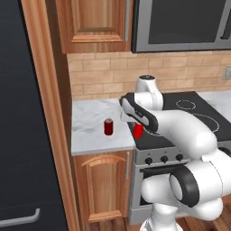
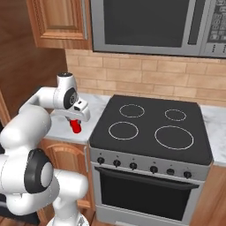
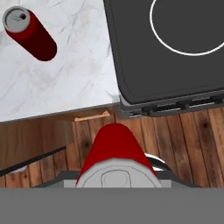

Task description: Four empty soda cans are scattered around the kitchen. Gather all the cans and cluster them next to the stove for recycling.

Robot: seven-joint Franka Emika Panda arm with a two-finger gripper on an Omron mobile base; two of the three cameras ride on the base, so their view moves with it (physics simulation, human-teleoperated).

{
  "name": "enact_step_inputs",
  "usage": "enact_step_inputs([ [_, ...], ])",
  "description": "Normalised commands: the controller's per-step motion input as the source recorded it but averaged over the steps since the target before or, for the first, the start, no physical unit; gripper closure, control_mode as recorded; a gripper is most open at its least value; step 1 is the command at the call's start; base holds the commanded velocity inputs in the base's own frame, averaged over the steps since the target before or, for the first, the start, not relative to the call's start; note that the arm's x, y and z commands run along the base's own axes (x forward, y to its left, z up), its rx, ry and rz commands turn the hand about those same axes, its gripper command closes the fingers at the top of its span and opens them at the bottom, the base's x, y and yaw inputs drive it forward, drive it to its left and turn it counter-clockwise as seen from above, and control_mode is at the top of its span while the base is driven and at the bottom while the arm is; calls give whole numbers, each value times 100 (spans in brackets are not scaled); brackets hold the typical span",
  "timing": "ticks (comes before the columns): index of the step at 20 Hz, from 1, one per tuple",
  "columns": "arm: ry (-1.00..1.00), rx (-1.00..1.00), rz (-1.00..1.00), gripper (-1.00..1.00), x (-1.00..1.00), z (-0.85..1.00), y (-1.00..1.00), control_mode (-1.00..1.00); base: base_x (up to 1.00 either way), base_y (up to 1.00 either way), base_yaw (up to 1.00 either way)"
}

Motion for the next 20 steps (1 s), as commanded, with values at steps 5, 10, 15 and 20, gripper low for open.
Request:
enact_step_inputs([
  [5,0,0,0,100,0,0,0,100,41,-3,4],
  [10,0,0,0,100,0,0,0,100,42,-4,4],
  [15,0,0,0,100,0,0,0,100,36,-1,3],
  [20,0,0,0,100,0,0,0,100,20,0,2],
])
